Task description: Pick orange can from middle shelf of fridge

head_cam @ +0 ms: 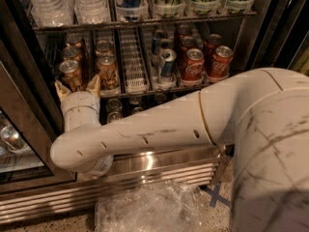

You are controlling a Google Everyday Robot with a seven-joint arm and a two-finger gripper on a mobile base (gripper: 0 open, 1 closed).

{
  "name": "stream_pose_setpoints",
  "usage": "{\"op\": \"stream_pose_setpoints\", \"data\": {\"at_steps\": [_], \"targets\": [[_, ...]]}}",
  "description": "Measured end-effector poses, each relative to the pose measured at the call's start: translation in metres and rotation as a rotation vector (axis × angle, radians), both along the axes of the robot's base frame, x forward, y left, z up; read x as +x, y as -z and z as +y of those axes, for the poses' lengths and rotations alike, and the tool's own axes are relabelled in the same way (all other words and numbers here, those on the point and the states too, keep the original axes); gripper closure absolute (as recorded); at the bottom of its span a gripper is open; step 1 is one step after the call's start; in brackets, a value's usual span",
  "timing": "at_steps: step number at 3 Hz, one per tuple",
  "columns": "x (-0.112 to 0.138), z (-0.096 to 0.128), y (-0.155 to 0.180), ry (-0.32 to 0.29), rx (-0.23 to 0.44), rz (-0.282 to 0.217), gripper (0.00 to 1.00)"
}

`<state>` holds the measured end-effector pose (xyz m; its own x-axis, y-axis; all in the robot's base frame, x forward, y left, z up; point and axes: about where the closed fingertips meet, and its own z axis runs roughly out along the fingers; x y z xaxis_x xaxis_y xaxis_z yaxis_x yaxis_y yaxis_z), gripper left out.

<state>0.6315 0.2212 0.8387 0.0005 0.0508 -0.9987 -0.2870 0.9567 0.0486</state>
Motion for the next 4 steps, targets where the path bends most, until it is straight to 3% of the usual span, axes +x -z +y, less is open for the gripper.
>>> {"op": "stream_pose_setpoints", "data": {"at_steps": [4], "targets": [[0.028,0.026,-0.007,-0.021,0.005,-0.049,0.19]]}}
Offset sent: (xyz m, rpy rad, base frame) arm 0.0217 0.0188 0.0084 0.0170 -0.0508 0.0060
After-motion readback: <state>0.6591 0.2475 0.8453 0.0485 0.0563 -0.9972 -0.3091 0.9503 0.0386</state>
